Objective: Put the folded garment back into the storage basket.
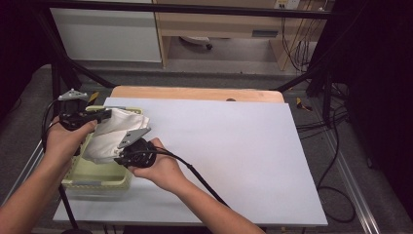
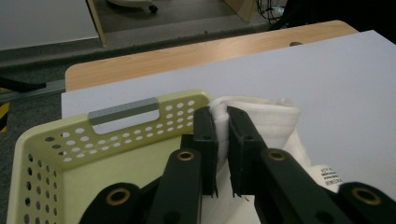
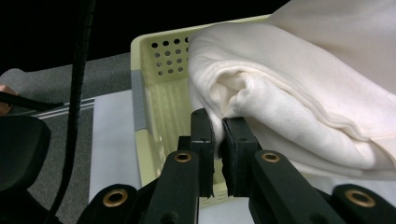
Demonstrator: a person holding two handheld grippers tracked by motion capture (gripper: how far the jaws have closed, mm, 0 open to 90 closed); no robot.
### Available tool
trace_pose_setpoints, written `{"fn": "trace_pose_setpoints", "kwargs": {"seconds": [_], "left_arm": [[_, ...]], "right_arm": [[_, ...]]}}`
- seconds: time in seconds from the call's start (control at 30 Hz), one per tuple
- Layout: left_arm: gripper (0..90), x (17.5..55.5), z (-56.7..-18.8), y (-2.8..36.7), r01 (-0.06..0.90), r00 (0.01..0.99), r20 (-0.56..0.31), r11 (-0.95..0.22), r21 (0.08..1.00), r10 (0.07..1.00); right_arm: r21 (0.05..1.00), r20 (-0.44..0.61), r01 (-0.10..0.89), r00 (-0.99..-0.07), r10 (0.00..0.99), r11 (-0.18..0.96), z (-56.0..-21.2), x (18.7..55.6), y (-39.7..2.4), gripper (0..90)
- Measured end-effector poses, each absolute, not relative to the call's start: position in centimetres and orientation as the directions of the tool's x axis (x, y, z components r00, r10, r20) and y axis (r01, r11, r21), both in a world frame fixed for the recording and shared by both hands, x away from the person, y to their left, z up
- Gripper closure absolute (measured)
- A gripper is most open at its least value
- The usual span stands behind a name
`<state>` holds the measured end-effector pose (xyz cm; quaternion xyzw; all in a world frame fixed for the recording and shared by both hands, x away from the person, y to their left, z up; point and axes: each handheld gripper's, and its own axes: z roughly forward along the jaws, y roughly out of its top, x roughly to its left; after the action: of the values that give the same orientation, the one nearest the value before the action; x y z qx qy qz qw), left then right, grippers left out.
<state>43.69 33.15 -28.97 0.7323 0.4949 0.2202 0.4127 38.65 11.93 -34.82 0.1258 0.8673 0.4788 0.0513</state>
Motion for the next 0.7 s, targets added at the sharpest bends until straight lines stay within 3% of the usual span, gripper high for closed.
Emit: {"fn": "trace_pose_setpoints", "kwargs": {"seconds": [0.7], "left_arm": [[82.5,43.7,-29.6,35.5,0.559,0.357,-0.059,-0.162,0.813,0.932]], "right_arm": [[0.836,-0.009,0.149,-0.959,0.284,0.529,-35.9,39.1,13.3,84.0]]}}
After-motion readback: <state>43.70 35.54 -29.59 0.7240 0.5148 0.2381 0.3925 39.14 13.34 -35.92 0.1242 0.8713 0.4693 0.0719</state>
